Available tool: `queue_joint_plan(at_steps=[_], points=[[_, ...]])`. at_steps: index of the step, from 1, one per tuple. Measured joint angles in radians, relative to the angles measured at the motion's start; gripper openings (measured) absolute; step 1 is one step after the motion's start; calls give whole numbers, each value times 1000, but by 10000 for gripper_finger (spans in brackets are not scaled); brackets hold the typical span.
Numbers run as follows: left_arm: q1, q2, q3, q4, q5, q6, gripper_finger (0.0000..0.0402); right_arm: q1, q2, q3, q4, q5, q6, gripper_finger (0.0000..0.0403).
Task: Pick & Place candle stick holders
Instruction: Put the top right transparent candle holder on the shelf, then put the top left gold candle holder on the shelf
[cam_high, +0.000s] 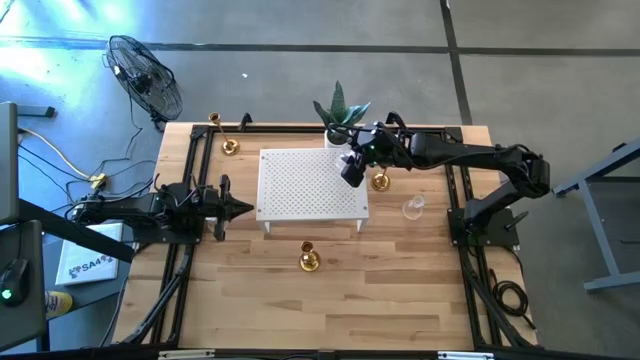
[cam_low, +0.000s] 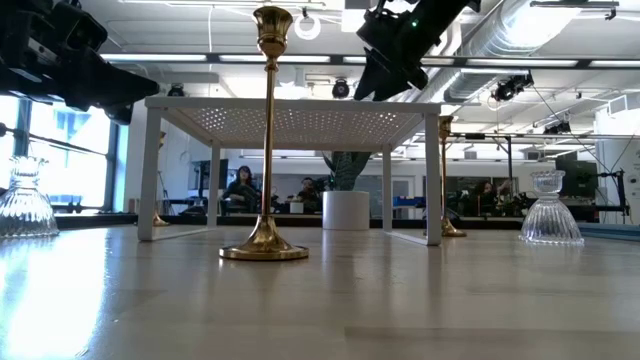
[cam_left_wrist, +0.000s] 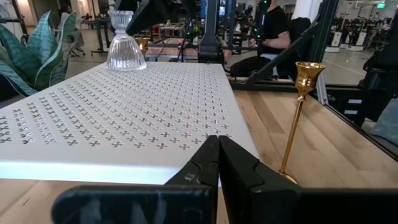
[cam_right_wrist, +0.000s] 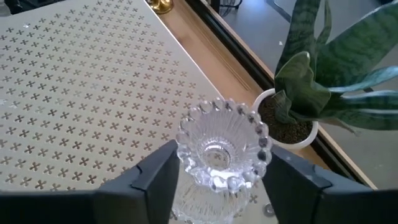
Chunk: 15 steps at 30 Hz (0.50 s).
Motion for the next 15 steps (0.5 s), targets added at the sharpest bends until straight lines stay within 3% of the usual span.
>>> queue_joint_plan(at_steps=[7, 15], points=[[0, 0, 0, 1, -2, 0, 1, 1, 0, 0, 21, 0, -3, 246], [0, 0, 0, 2, -2, -4, 1, 1, -5, 0, 44, -1, -3, 250]])
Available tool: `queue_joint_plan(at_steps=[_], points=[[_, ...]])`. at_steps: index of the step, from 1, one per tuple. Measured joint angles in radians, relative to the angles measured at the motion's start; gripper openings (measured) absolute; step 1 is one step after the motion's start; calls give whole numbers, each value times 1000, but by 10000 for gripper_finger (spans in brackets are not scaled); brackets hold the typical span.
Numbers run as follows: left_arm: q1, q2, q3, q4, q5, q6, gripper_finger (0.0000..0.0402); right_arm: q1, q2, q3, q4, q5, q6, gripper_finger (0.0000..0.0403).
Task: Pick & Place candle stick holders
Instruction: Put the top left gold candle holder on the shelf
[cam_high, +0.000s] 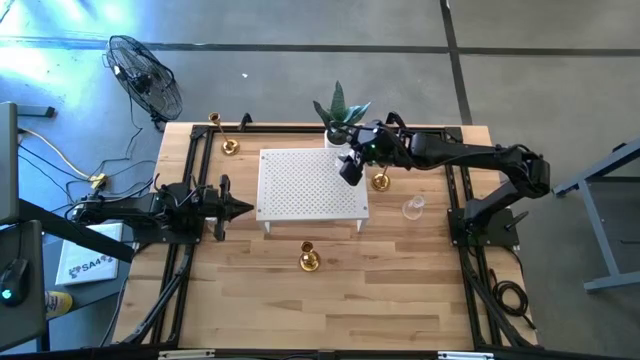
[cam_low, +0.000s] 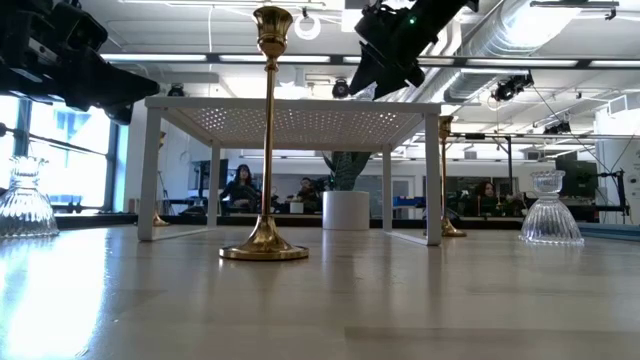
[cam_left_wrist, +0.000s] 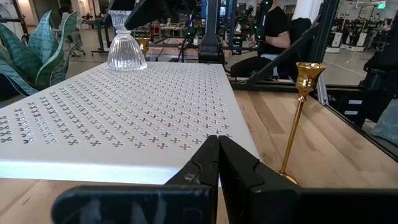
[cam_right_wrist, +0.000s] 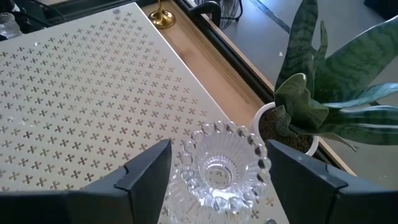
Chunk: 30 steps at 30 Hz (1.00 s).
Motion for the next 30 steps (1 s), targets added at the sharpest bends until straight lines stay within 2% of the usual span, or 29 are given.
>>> queue_joint_plan(at_steps=[11, 19, 23, 27, 30], points=[[0, 0, 0, 2, -8, 0, 1, 0, -98, 0, -1, -6, -21, 252], [0, 0, -2, 20, -39, -5, 1, 10, -199, 0, -1, -83, -83, 252], [0, 1, 41, 2, -48, -8, 3, 44, -257, 0, -1, -92, -83, 252], [0, 0, 87, -21, -5, -49, 30, 100, -291, 0, -12, -99, -72, 252], [0, 0, 104, -12, 24, -62, 65, 144, -317, 0, -12, -153, -60, 252]])
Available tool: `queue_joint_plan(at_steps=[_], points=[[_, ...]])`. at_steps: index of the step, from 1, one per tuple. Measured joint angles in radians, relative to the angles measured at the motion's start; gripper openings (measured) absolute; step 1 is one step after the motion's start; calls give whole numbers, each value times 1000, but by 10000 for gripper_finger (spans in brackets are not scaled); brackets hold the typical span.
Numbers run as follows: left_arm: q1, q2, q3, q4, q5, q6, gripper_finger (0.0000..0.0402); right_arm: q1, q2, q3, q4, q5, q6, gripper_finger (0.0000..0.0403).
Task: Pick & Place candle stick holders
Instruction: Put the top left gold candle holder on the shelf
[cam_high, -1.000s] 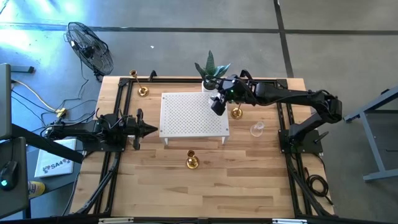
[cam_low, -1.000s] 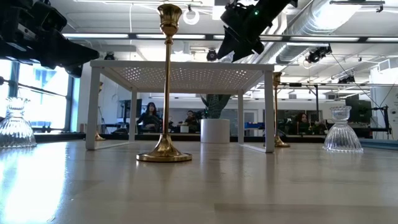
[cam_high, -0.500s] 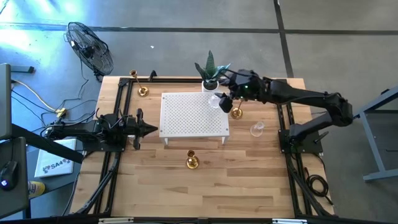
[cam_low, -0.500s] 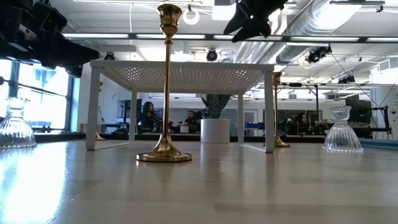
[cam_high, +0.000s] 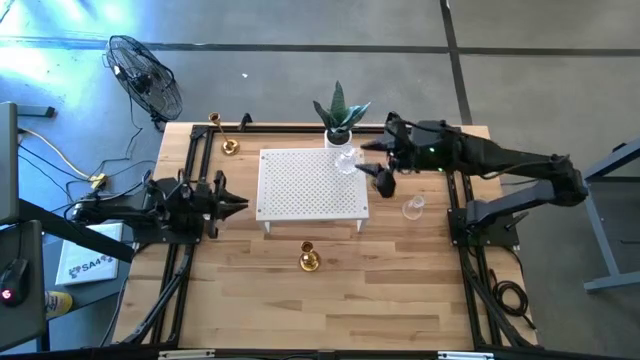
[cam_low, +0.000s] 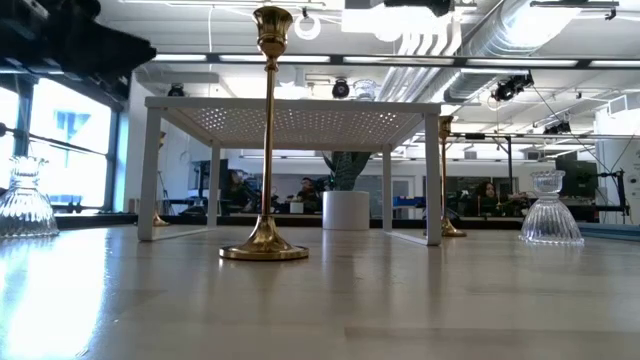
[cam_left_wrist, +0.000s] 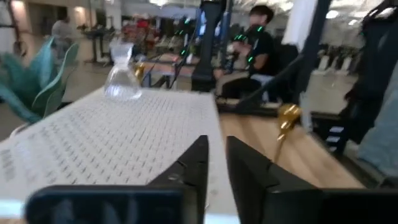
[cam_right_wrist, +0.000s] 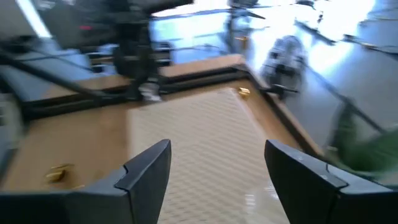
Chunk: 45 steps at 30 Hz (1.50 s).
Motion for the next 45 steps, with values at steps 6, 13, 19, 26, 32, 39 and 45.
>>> queue_joint_plan(at_steps=[6, 13, 19, 26, 32, 39, 45], points=[[0, 0, 36, 7, -86, -20, 135, 110, -37, 0, -35, -102, 1, 252], [0, 24, 307, -94, -339, 26, 154, 224, -36, 0, -51, -271, 3, 252], [0, 172, 590, -404, -621, 29, 154, 286, -42, 0, -79, -230, -5, 252], [0, 387, 847, -743, -914, -50, 154, 322, -42, 0, -153, -166, -50, 252], [0, 550, 1007, -987, -833, -326, 154, 331, -41, -2, -172, -163, -52, 252], [0, 722, 1206, -1191, -781, -519, 154, 330, -41, -2, -171, -161, -52, 252], [1, 860, 1372, -1339, -757, -624, 154, 330, -39, -2, -169, -161, -52, 252]])
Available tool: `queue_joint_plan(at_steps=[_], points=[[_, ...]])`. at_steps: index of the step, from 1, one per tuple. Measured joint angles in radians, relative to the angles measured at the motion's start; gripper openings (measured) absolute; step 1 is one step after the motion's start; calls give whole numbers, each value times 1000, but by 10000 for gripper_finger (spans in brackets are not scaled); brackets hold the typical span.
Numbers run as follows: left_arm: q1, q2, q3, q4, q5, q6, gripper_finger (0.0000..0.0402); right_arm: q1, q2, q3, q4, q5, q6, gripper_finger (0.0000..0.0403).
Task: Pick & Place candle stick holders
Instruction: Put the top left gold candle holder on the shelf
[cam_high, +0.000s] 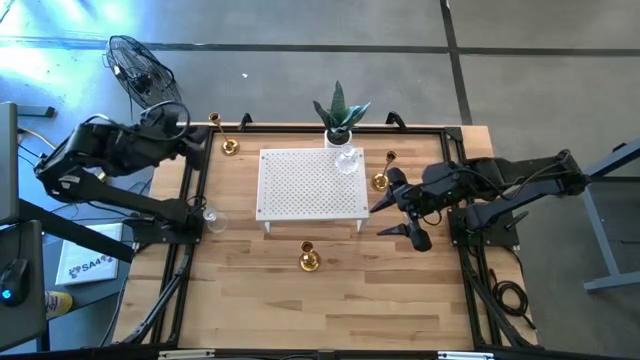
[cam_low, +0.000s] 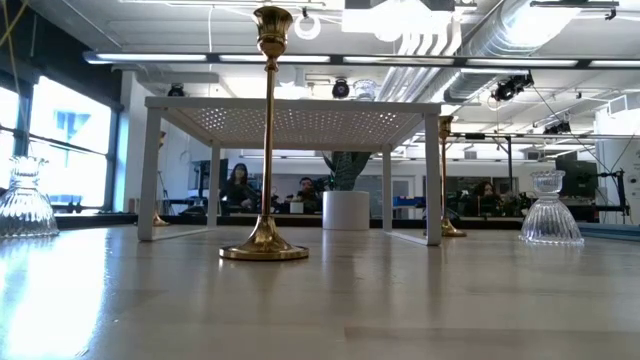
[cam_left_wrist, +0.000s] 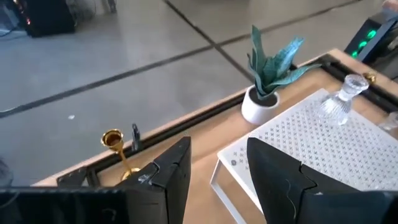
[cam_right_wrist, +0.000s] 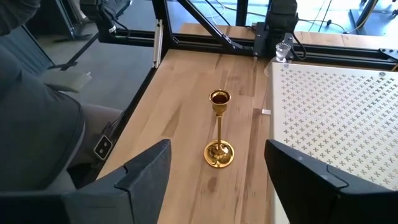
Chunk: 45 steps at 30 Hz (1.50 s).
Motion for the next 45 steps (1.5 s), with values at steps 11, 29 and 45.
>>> queue_joint_plan(at_steps=[11, 29, 45], points=[[39, 269, 98, -154, 213, 79, 154, 0, 1, 0, 1, 0, -10, 252], [883, 539, 113, -153, 601, 307, 154, 0, 1, 0, 13, 0, -18, 252], [997, 673, 113, -27, 573, 432, 154, 0, 1, 0, 12, 0, -26, 252]])
